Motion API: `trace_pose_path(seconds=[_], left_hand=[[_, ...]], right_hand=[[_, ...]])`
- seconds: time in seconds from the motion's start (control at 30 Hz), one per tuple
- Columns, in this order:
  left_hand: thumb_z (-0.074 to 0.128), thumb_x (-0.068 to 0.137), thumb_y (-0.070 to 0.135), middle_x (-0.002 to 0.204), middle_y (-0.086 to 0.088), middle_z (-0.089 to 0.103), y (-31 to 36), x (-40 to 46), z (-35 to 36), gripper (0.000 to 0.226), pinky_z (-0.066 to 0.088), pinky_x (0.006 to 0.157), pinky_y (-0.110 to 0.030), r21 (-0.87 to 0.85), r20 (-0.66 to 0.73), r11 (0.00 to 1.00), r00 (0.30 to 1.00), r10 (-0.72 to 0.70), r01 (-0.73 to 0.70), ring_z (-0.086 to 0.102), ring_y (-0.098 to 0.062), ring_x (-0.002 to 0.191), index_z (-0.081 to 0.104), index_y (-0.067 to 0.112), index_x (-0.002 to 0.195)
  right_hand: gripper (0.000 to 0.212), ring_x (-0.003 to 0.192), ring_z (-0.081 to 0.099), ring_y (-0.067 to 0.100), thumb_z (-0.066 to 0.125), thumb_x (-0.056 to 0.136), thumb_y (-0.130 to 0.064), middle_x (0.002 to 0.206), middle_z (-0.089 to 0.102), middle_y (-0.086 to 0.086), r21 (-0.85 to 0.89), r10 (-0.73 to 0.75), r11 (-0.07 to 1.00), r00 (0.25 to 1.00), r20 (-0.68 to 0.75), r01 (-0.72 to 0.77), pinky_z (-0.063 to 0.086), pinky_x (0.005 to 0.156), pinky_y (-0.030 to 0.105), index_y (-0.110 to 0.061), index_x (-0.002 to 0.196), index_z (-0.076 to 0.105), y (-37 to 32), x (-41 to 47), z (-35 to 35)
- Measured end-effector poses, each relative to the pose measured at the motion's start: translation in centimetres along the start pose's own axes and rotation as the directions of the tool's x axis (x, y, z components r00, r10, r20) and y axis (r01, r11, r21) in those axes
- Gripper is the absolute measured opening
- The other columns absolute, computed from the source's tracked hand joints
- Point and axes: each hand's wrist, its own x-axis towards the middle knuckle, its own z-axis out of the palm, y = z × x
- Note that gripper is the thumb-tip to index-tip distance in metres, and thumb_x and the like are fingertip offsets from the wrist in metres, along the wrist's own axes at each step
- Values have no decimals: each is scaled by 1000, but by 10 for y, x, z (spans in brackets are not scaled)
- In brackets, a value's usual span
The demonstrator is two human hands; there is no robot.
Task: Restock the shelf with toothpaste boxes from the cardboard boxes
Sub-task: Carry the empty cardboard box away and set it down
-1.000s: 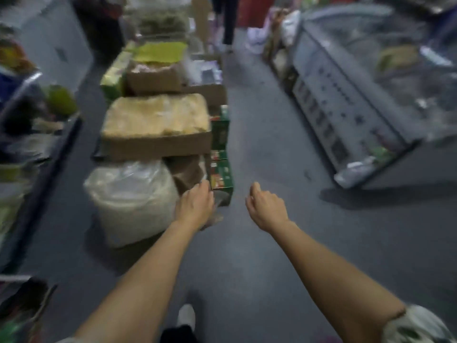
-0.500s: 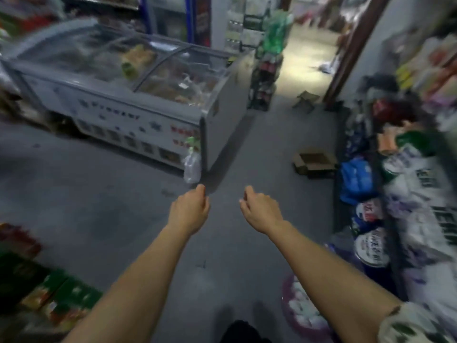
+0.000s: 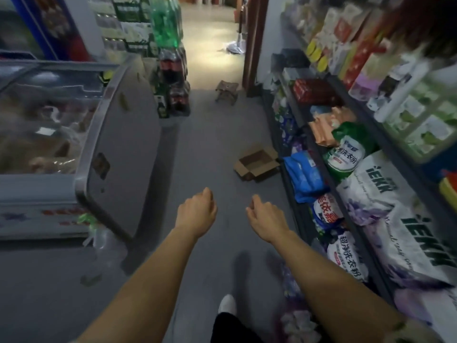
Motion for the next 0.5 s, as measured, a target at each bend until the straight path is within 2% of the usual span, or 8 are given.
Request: trace_pose_path(seconds=[0.17,0.37,0.5], left_hand=[[40,97,27,100,-15,63,24,161,-9,21,40,65,-36,-41,40,999,999,31,-29,59,-38,88,48,9,104],[38,99,27,93,-14,63,30,346,9,21,42,61,-36,-48,88,997,994,57,-53,58,-35,81,47,8,102],[40,98,27,93,-14,63,31,472,45,20,45,64,-38,-105,149,993,987,68,-53,58,-36,82,47,8,102]], right_hand=[[29,91,61,33,36,101,-34,101,64,16,27,97,995,995,25,-98,35,64,34,-9,113,43,36,134,-41],[28,92,60,32,37,101,-34,100,61,15,82,226,971,974,-4,-225,32,65,32,-9,112,45,86,298,-66],[22,83,59,29,39,100,-36,87,58,9,131,295,948,955,-21,-290,33,60,31,-14,101,44,124,407,-56]])
